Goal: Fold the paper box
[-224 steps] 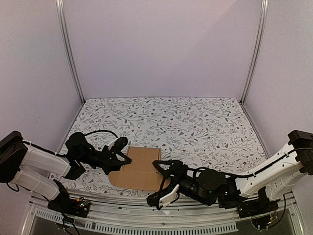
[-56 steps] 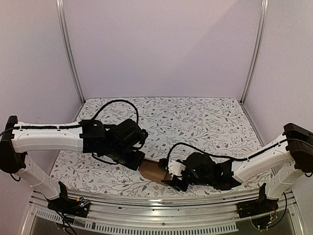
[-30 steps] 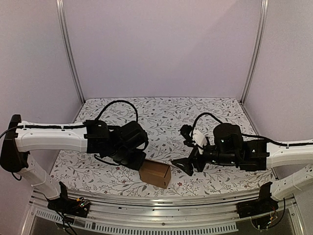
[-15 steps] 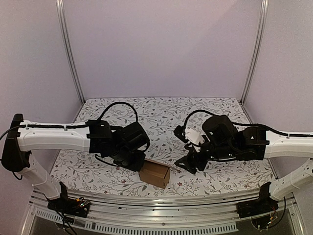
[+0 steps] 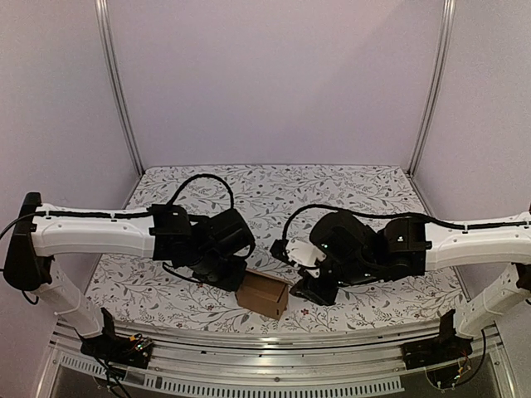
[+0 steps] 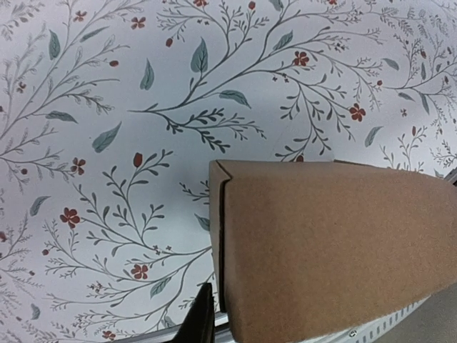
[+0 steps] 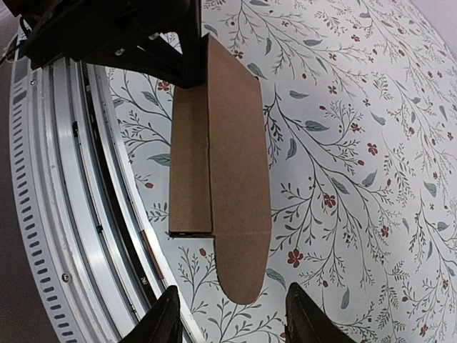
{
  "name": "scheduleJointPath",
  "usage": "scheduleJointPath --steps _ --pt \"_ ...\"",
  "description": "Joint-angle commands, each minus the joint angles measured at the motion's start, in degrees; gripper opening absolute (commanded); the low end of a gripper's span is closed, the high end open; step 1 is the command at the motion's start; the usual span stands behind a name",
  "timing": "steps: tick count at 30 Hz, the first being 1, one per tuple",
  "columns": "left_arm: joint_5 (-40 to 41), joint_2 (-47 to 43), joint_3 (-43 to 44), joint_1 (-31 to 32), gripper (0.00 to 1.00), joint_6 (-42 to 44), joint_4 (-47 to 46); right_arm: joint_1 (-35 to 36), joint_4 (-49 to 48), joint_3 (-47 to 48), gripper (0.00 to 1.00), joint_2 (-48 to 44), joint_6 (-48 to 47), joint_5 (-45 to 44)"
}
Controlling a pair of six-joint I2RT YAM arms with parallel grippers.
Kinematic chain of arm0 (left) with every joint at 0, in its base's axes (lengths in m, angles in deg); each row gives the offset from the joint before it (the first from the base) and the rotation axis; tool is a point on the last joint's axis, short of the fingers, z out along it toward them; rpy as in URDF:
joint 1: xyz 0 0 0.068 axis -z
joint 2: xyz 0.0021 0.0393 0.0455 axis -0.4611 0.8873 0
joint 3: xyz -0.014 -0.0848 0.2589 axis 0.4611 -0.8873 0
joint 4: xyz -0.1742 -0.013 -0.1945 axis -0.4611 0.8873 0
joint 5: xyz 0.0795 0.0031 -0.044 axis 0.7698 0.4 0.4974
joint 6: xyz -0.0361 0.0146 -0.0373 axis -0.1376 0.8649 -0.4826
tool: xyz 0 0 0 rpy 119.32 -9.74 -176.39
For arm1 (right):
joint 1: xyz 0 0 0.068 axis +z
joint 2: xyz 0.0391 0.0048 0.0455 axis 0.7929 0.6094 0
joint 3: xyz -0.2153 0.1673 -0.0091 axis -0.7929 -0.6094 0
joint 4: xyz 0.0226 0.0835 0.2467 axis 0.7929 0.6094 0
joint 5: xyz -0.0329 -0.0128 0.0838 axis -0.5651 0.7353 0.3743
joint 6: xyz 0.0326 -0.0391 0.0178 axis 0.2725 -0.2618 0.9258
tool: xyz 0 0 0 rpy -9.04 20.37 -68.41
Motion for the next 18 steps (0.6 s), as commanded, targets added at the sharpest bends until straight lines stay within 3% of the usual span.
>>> scheduleJointPath --steps 1,11,18 --pt "2.02 0.38 -0.87 0.93 0.14 0.66 0.56 0.78 2.95 2.4 0.45 2.21 0.09 -4.1" --pt "1.72 0.16 -0.87 0.97 0.17 2.48 -1.01 1.64 3.96 5.01 0.31 5.52 0.29 -5.26" --pt "2.04 -0.21 -0.93 0.94 0.18 3.35 -2.25 2.59 4.64 6.42 0.27 7.07 0.45 -5.39"
